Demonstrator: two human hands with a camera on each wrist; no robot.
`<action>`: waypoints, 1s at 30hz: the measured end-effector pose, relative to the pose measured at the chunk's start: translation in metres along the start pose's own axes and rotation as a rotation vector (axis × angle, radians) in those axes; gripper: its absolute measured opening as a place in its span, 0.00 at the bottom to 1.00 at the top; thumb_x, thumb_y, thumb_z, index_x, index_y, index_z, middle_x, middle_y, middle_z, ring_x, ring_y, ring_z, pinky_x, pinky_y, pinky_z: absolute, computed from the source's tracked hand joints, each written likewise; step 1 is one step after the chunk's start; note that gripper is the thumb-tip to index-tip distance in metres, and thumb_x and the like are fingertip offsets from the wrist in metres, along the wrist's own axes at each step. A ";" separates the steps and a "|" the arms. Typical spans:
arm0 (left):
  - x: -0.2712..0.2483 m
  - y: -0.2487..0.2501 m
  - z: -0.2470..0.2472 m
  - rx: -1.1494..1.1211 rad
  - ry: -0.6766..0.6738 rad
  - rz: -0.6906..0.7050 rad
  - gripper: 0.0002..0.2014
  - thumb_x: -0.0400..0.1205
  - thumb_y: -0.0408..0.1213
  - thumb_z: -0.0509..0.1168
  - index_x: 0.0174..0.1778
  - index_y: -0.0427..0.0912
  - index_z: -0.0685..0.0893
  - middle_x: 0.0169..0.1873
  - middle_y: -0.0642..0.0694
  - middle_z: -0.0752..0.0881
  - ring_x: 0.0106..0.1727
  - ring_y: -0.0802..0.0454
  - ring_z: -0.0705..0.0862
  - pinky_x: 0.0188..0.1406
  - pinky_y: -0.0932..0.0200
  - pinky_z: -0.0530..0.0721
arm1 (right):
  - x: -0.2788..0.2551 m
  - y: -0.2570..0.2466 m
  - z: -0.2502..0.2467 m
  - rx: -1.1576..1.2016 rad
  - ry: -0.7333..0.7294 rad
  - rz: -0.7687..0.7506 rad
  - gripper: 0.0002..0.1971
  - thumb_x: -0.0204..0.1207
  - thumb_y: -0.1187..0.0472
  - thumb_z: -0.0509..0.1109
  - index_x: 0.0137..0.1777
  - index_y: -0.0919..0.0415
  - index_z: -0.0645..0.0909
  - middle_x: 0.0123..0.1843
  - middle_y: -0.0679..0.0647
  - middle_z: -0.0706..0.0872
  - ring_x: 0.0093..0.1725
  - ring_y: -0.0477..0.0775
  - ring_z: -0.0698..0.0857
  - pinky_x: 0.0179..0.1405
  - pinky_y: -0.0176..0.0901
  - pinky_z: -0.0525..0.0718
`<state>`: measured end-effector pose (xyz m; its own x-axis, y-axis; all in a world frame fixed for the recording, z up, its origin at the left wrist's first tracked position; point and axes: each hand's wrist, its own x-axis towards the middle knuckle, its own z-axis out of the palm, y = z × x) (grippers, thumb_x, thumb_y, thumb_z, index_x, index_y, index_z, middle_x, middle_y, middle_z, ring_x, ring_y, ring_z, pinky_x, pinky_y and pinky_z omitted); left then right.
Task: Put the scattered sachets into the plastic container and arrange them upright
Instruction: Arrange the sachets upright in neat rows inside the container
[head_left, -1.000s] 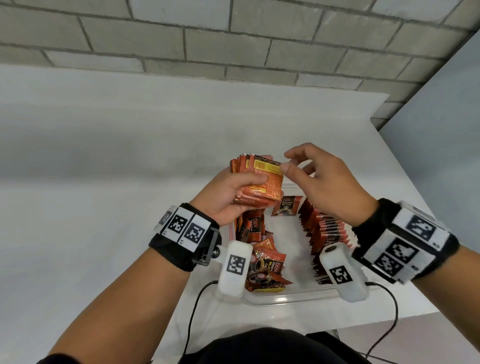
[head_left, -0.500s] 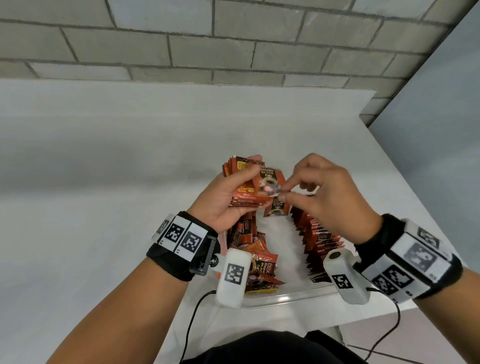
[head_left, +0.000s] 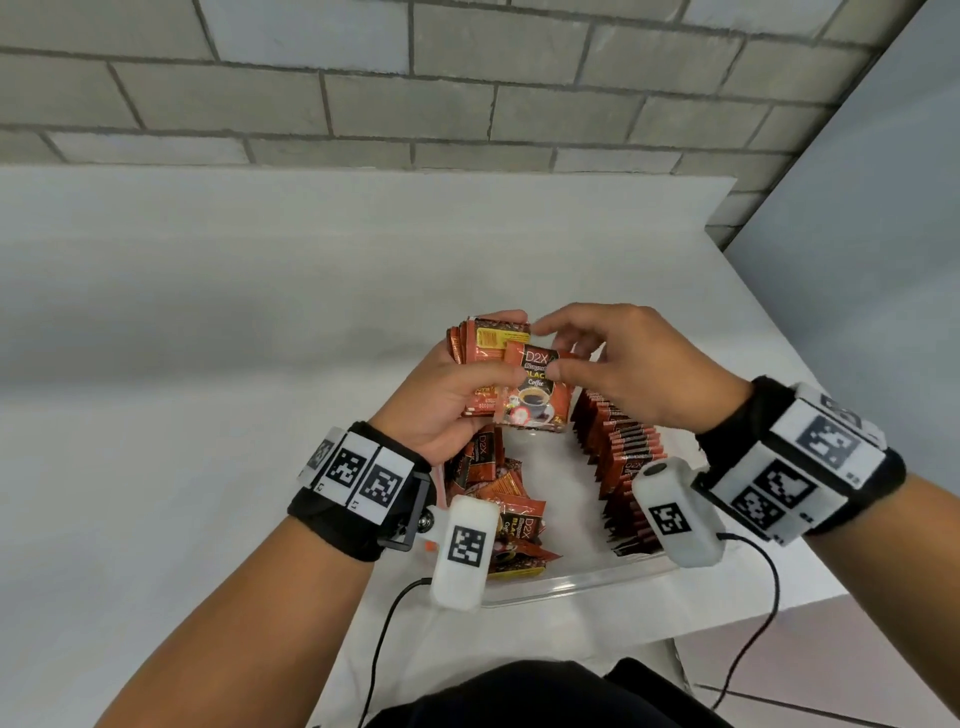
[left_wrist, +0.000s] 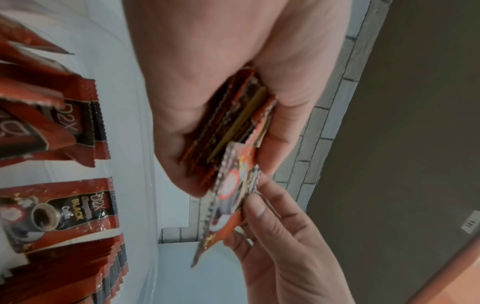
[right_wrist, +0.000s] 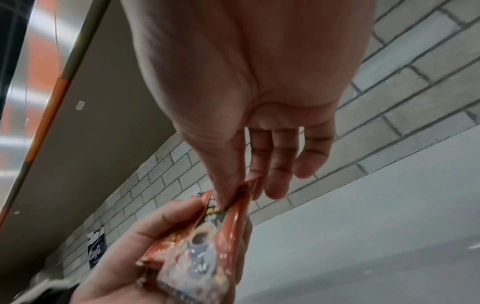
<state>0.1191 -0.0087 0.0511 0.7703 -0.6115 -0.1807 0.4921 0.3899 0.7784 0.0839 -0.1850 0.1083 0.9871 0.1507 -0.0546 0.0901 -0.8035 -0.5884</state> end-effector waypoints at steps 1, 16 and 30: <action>0.000 0.001 0.000 0.002 0.034 -0.001 0.22 0.72 0.24 0.67 0.63 0.40 0.80 0.47 0.40 0.89 0.47 0.45 0.89 0.45 0.50 0.89 | 0.001 0.001 -0.003 0.003 -0.026 0.010 0.12 0.75 0.59 0.74 0.57 0.48 0.84 0.43 0.43 0.85 0.41 0.41 0.81 0.38 0.23 0.75; 0.006 0.001 -0.014 0.032 0.356 -0.060 0.08 0.79 0.33 0.69 0.52 0.46 0.82 0.41 0.46 0.84 0.42 0.49 0.85 0.42 0.53 0.80 | 0.025 0.032 0.030 -0.518 -0.274 0.182 0.08 0.73 0.64 0.72 0.51 0.54 0.85 0.48 0.52 0.84 0.45 0.53 0.82 0.42 0.42 0.80; 0.004 0.003 -0.019 0.027 0.337 -0.084 0.11 0.79 0.33 0.69 0.55 0.48 0.82 0.42 0.46 0.85 0.41 0.50 0.86 0.39 0.54 0.81 | 0.030 0.034 0.048 -0.715 -0.290 0.147 0.06 0.77 0.65 0.66 0.50 0.59 0.82 0.42 0.54 0.78 0.37 0.56 0.76 0.25 0.38 0.64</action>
<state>0.1307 0.0029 0.0412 0.8207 -0.3770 -0.4293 0.5516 0.3269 0.7674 0.1103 -0.1801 0.0482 0.9303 0.0794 -0.3581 0.1221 -0.9876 0.0983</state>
